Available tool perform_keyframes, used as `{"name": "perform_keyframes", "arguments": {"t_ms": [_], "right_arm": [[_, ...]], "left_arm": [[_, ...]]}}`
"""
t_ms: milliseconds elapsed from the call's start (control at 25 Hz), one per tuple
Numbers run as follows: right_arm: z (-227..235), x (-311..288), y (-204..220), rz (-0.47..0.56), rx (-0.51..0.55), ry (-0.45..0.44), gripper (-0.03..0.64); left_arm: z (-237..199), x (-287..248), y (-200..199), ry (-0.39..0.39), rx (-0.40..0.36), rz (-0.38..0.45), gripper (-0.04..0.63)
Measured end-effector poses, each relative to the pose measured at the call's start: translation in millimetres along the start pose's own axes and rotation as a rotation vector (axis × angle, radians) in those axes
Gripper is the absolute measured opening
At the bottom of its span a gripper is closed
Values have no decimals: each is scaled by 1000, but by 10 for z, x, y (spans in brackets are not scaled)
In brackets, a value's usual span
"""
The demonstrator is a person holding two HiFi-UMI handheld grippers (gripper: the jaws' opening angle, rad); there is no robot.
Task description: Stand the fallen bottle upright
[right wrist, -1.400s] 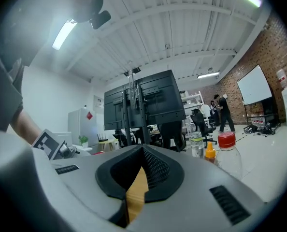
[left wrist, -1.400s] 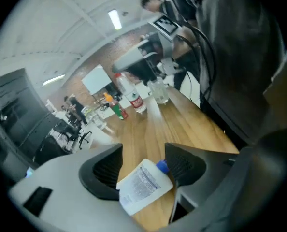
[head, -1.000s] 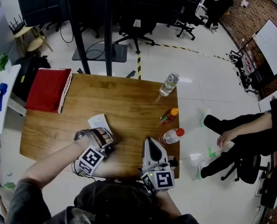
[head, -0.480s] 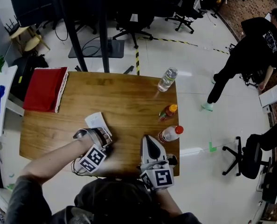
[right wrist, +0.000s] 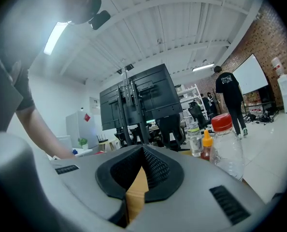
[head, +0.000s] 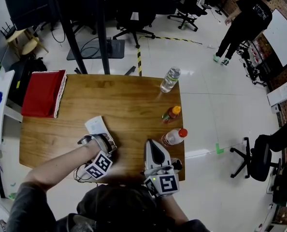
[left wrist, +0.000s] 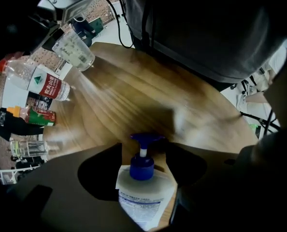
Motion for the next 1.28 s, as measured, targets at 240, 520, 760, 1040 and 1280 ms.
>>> {"name": "perform_keyframes", "arguments": {"t_ms": [240,520,760,1040,1280], "right_arm": [[77,22,12,3,-16,18,14],[128,45,17,11,-33,24,14],[131,48,0,11,-30,17,14],[146,69,-2,11,-31,18,14],[109,77,-25,16,-34,11,14]], "left_arm": [[15,-45,-33,45,-30,-8,307],[49,-65,-74,128,-29,-23,252],[42,-90,-104,209,-43,-46,232],[35,-99,-130,214,-39,-65,227],[80,-37,-131,212,-23,-35,161]]}}
Point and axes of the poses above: the fingertips, and each gripper's own axes: x backward along the fingers, z to its right, y out of its underside, the point moved 2 cm from there along x, backward along the fingers, and after that the axes turned 9 degrees about -y, right-handed, at the moved point
